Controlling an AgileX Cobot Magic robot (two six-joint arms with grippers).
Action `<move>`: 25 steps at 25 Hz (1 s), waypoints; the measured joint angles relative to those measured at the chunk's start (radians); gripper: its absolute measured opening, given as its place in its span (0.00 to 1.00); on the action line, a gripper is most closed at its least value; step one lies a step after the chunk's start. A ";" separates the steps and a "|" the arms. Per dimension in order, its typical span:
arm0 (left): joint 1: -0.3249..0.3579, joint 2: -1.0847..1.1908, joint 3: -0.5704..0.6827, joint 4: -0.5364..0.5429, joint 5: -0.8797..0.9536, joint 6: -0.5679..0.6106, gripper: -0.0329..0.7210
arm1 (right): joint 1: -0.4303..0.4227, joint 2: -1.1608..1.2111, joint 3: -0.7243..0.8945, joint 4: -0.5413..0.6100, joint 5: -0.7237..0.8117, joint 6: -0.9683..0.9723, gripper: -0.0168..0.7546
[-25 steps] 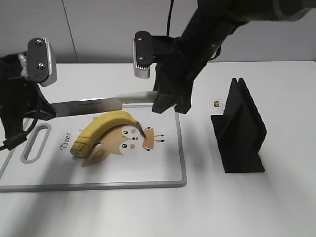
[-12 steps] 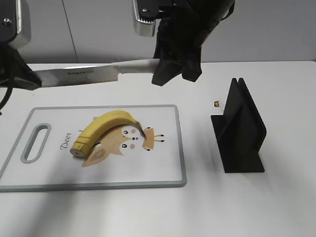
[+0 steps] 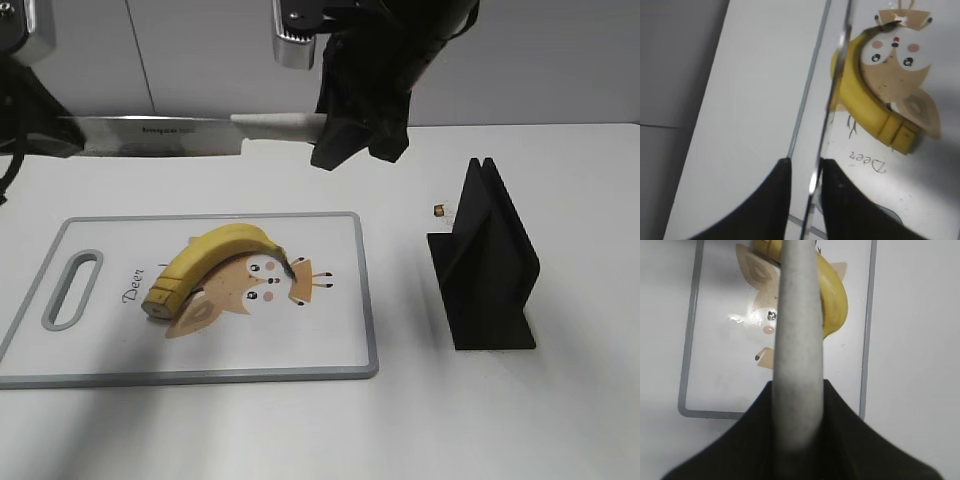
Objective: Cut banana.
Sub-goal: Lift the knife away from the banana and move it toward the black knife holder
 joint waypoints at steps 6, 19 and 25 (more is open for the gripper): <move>0.001 0.000 -0.003 -0.005 -0.074 -0.005 0.77 | -0.004 0.000 0.001 -0.022 -0.017 0.009 0.24; 0.011 -0.059 -0.004 -0.012 -0.168 -0.125 0.85 | -0.004 0.000 -0.006 -0.047 -0.023 0.305 0.23; 0.074 -0.088 -0.008 -0.004 -0.197 -0.438 0.84 | -0.004 0.000 -0.113 -0.119 -0.010 0.653 0.23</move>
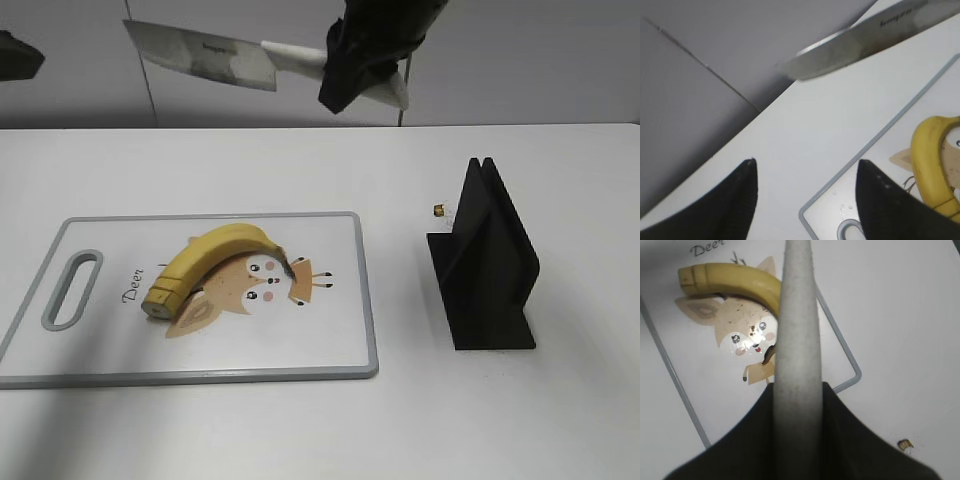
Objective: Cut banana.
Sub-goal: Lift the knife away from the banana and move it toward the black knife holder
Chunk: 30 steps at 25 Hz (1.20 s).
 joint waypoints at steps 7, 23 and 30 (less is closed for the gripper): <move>0.129 0.000 -0.133 0.081 0.212 -0.425 0.83 | -0.001 0.000 -0.083 -0.089 0.155 0.234 0.23; 0.191 -0.144 -0.122 0.367 0.730 -0.843 0.82 | -0.001 -0.242 0.103 -0.172 0.170 0.728 0.23; 0.191 -0.377 0.048 0.381 0.720 -0.844 0.82 | -0.006 -0.415 0.351 -0.318 0.127 0.912 0.23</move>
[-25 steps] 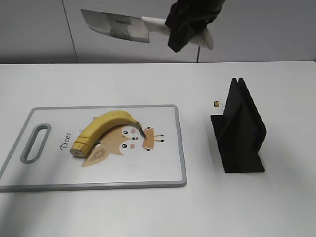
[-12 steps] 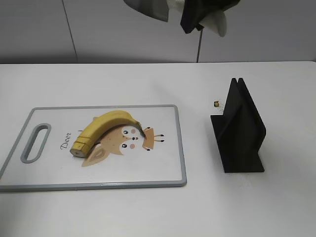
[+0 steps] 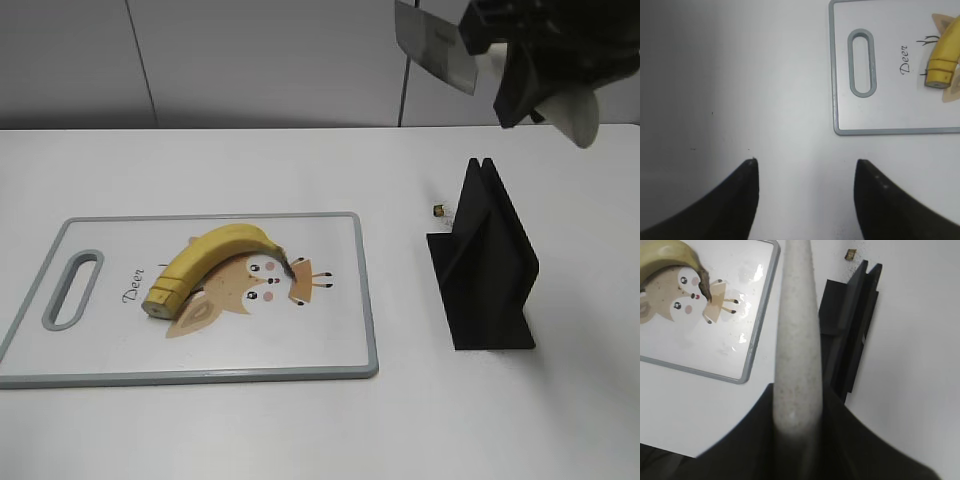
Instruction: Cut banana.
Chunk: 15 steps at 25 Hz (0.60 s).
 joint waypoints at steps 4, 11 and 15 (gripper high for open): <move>0.000 -0.133 0.099 -0.003 -0.027 0.000 0.82 | -0.057 -0.070 0.128 0.017 -0.058 0.020 0.23; 0.000 -0.396 0.289 -0.023 -0.053 0.000 0.82 | -0.208 -0.136 0.256 0.058 -0.090 -0.012 0.23; 0.000 -0.564 0.368 -0.025 -0.058 0.000 0.82 | -0.213 -0.140 0.289 0.102 -0.120 -0.022 0.23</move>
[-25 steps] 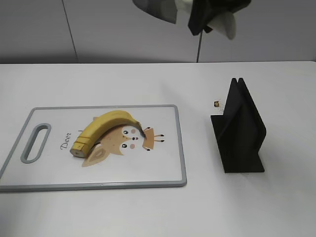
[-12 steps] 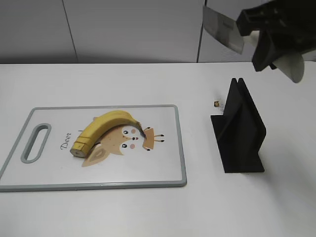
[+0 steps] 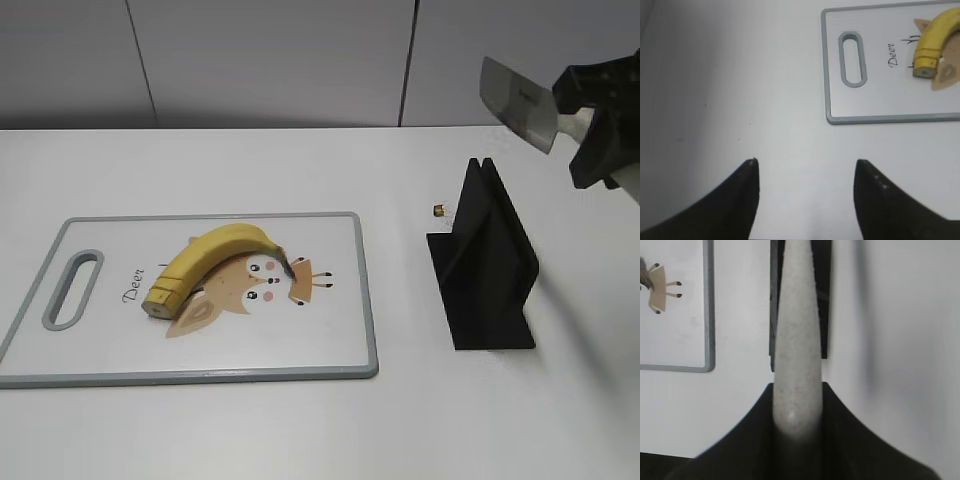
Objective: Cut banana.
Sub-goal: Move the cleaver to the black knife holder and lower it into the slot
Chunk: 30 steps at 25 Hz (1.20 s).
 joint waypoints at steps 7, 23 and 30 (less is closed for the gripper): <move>0.000 -0.280 0.086 -0.001 -0.027 0.000 0.81 | -0.001 0.000 0.021 0.064 -0.070 -0.014 0.23; 0.000 -0.326 0.109 -0.002 -0.062 0.000 0.80 | -0.001 0.120 0.021 0.032 -0.109 -0.025 0.23; 0.000 -0.326 0.109 -0.002 -0.063 0.000 0.80 | -0.001 0.176 0.021 0.032 -0.105 -0.025 0.23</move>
